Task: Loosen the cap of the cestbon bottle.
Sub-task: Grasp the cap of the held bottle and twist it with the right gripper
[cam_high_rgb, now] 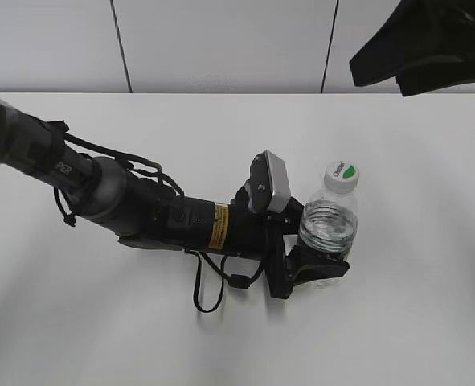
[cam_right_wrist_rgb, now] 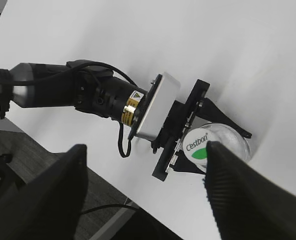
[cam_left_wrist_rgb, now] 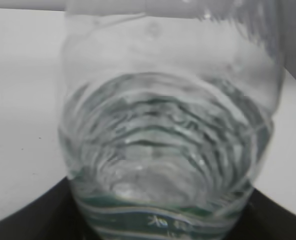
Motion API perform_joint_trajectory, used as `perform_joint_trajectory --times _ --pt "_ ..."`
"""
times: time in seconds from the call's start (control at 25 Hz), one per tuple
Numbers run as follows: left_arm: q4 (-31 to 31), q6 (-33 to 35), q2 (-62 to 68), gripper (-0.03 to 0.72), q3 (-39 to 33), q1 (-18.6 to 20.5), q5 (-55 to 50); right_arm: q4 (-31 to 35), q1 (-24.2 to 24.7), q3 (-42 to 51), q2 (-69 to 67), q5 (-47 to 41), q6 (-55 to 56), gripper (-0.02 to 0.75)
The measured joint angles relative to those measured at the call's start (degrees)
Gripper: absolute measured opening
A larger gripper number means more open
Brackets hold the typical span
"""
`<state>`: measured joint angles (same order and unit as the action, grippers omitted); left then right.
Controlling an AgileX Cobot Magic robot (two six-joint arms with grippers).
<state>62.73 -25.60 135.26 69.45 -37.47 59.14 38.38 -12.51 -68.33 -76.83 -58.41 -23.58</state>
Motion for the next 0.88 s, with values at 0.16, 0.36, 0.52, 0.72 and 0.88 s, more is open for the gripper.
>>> perform_joint_trajectory --times 0.16,0.36,0.52,0.72,0.88 --pt "-0.1 0.0 0.0 0.504 0.0 0.0 -0.1 0.0 0.0 -0.1 -1.5 -1.5 4.9 0.552" --pt "-0.3 0.0 0.0 0.504 0.0 0.0 -0.1 0.0 0.0 -0.6 -7.4 -5.7 8.7 0.552" --pt "-0.3 0.1 0.0 0.504 0.0 0.0 -0.1 -1.6 -0.1 -4.6 -10.3 -7.9 10.7 0.552" --pt "-0.3 0.1 0.0 0.504 0.0 0.0 -0.1 -7.7 -2.0 -10.7 -14.6 -10.7 14.3 0.552" --pt "-0.3 0.1 0.0 0.504 0.0 0.0 -0.1 -12.3 -5.9 -12.9 -18.0 -10.8 17.2 0.552"
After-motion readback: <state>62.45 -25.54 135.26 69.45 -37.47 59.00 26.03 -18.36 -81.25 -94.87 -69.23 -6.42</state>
